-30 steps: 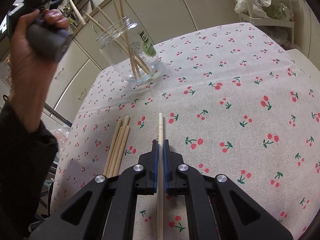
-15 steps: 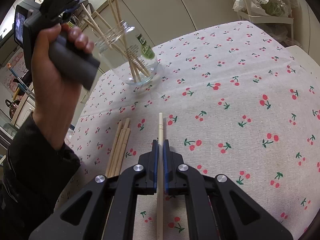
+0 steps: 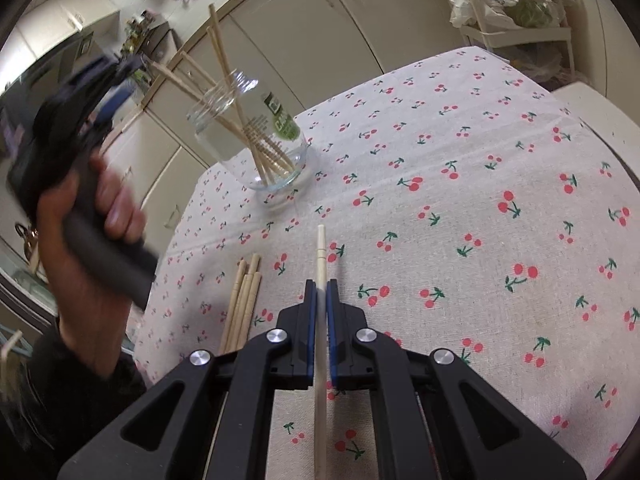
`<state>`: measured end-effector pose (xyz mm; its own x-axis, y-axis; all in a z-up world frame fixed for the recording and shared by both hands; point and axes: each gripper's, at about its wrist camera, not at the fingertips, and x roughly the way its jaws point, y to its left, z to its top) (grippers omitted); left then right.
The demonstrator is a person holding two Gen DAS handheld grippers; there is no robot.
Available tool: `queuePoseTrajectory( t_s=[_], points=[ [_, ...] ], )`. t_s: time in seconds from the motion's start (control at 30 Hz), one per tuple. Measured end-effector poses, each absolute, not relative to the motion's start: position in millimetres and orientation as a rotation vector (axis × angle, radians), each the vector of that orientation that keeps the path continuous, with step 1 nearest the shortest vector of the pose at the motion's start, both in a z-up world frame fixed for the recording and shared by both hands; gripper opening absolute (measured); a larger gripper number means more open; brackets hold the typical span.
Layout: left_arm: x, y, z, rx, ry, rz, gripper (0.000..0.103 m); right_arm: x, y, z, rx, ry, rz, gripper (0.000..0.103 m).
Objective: Organize utensils
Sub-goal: 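Lift the held sticks and carry both tools over the glass jar, then open the left tool to drop its stick into the jar while the right tool lowers and releases its stick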
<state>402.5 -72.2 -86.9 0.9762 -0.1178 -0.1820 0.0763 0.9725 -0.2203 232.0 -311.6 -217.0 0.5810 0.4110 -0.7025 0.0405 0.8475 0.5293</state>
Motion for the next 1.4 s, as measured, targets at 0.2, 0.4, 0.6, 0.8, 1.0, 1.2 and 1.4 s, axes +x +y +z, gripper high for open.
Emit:
queuePoseTrajectory(
  t_s=[0.2,0.4,0.6,0.8,1.0,1.2,1.4],
  points=[
    [360,-35,-114,-0.266,0.288,-0.046,0.056,234,-313,-182,0.571,0.805,0.230,0.006],
    [340,-18,-160,-0.336,0.410,-0.012,0.061,254,-306,-126,0.571,0.608,0.241,0.006],
    [335,-20,-178,-0.344,0.422,-0.028,0.061,296,-288,-67,0.519,0.394,0.259,0.006],
    [337,-17,-178,-0.369,0.424,-0.034,0.061,352,-263,-43,0.461,0.260,0.205,0.006],
    [344,-10,-177,-0.418,0.434,-0.027,0.062,389,-258,-52,0.450,0.198,0.092,0.006],
    [350,-5,-180,-0.459,0.457,-0.037,0.063,414,-255,-77,0.431,0.214,0.004,0.006],
    [353,-7,-181,-0.468,0.471,-0.055,0.063,419,-248,-90,0.384,0.220,-0.022,0.006]
  ],
)
